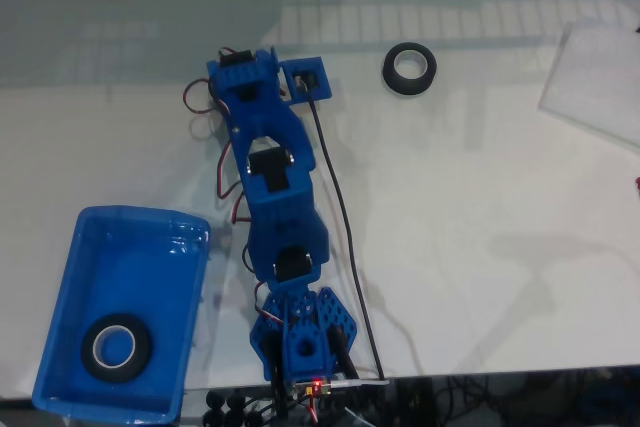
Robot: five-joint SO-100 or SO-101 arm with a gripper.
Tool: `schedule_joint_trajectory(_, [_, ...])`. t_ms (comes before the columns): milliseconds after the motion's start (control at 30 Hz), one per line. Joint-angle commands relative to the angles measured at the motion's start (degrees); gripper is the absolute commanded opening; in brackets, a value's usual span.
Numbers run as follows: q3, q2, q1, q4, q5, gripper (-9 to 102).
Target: Grasp all tape and put them in the bin.
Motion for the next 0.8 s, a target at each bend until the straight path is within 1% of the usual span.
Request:
schedule_joint_trajectory(0, [-6.24,-1.23,0.79,1.14,-0.79,27])
schedule_joint_trajectory(133, [-10.28,-5.19,0.97,3.52,-1.23,27])
schedule_joint_trajectory(300, [-16.61,-10.37,1.49,7.73,-1.32,23])
schedule_joint_trajectory(367, [-19.07,-12.48,1.93,9.4,-0.79,16])
schedule_joint_trajectory(433, [-20.74,-14.33,2.29,10.37,-0.62,0])
schedule_joint_trajectory(600, [-22.15,-16.17,2.37,11.95,-0.26,0])
schedule_joint_trajectory(767, [-21.71,-14.41,2.29,11.95,0.26,0])
